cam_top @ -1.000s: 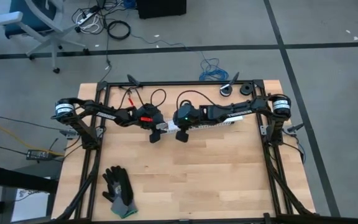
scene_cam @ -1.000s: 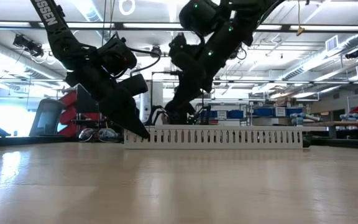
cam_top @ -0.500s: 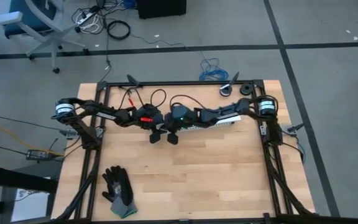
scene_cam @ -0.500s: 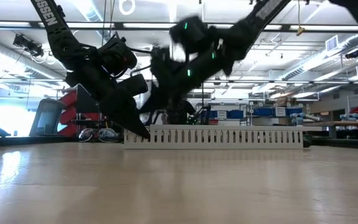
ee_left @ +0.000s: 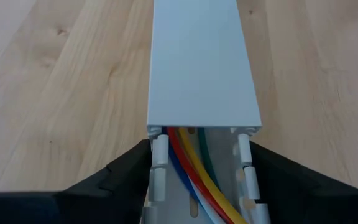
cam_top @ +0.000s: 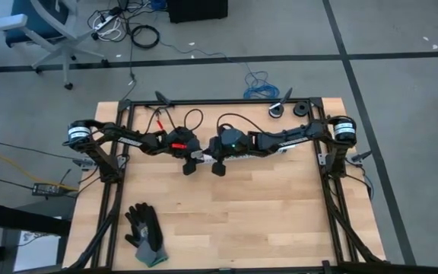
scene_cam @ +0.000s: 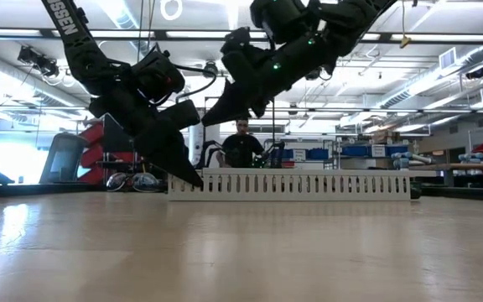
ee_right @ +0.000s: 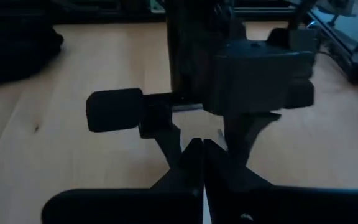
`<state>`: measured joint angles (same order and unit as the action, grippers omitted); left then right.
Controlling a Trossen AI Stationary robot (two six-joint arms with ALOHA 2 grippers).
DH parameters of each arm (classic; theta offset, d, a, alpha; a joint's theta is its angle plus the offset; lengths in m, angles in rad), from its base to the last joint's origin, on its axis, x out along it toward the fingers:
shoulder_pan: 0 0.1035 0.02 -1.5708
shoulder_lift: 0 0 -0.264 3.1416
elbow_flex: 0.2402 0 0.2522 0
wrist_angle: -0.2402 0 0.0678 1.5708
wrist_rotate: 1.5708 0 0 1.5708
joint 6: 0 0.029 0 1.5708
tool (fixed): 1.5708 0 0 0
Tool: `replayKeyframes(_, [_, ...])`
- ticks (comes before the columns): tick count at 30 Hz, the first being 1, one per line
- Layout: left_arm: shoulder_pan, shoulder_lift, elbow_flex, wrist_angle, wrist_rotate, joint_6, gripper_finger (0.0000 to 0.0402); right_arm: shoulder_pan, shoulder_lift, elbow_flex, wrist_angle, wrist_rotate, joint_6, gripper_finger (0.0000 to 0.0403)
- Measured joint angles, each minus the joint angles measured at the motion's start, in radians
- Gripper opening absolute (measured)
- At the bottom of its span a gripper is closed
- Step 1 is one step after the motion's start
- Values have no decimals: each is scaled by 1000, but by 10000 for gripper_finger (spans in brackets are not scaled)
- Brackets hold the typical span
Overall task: Ziptie cables
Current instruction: Close the white cable duct with the cover
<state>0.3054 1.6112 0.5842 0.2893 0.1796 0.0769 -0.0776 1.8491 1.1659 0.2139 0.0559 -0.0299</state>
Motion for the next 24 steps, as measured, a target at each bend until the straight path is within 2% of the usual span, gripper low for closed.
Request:
replayKeyframes(13, [0,-13,-1,38,8,-3,250,5,-118,-146,36,57,54,0])
replayKeyframes(18, [0,-13,-1,38,-11,21,250,5,-119,-154,37,58,64,0])
replayKeyframes(24, [0,-13,-1,51,-14,-17,250,18,-119,-154,35,61,65,0])
